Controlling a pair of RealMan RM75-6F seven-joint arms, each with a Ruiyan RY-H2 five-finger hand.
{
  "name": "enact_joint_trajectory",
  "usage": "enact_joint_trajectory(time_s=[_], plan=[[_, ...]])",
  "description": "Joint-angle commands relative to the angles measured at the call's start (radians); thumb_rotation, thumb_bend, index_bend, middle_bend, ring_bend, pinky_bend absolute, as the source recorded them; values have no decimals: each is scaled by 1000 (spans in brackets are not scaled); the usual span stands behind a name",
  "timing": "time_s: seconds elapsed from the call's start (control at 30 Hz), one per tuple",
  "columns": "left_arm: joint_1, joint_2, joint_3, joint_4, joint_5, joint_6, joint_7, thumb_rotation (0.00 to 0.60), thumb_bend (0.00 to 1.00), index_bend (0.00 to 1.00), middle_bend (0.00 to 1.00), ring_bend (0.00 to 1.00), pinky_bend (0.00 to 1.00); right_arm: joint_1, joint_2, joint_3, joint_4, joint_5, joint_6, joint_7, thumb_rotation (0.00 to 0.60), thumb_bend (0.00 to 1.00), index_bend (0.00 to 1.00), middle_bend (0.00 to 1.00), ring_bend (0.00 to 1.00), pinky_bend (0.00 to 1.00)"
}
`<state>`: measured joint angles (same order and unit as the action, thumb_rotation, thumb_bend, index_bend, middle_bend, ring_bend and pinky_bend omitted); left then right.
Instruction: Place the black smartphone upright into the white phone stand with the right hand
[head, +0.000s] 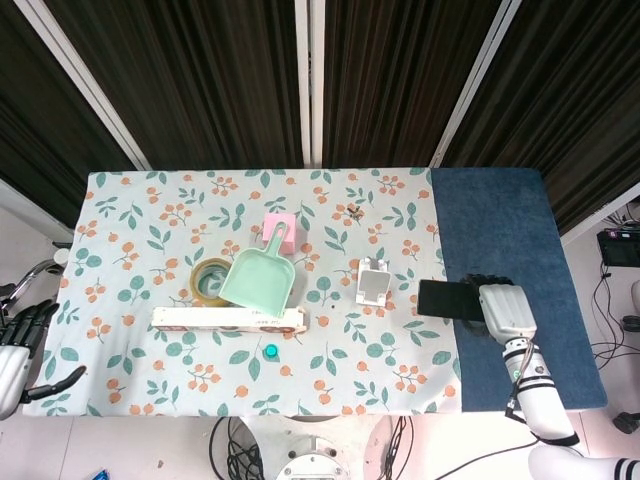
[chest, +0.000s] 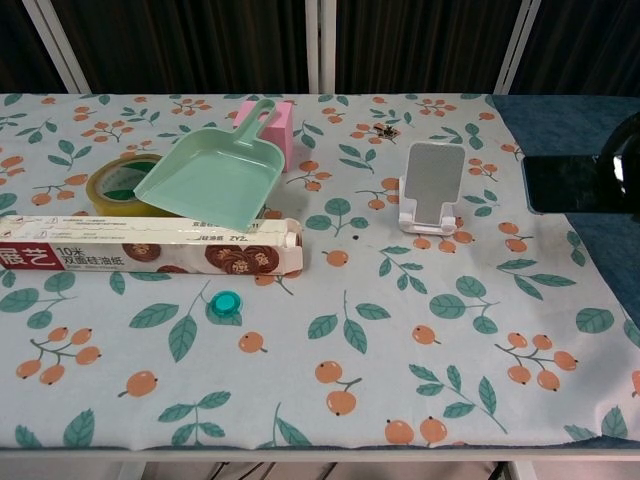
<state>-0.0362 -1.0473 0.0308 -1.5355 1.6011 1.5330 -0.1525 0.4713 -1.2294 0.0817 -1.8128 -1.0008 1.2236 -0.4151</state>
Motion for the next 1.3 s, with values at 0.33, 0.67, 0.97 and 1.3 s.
enact_joint_trajectory(time_s=[0.33, 0.67, 0.97, 1.3], plan=[[-4, -2, -1, -5, -4, -10, 8, 156, 123, 52, 47, 68, 204, 130, 116, 4, 250, -619, 71, -117, 600, 342, 638, 413, 472, 116], [-14, -23, -5, -3, -4, -20, 33, 155, 123, 52, 47, 68, 204, 338, 257, -55, 357, -959, -140, -221, 600, 341, 626, 402, 465, 56], [-8, -29, -4, 12, -9, -12, 30, 156, 123, 52, 47, 68, 204, 448, 226, -84, 448, -1090, -213, -163, 600, 343, 603, 383, 429, 31], [4, -28, -1, 33, -12, 1, 7, 154, 123, 52, 48, 68, 204, 470, 133, -69, 474, -1076, -231, -164, 600, 343, 601, 379, 412, 21]])
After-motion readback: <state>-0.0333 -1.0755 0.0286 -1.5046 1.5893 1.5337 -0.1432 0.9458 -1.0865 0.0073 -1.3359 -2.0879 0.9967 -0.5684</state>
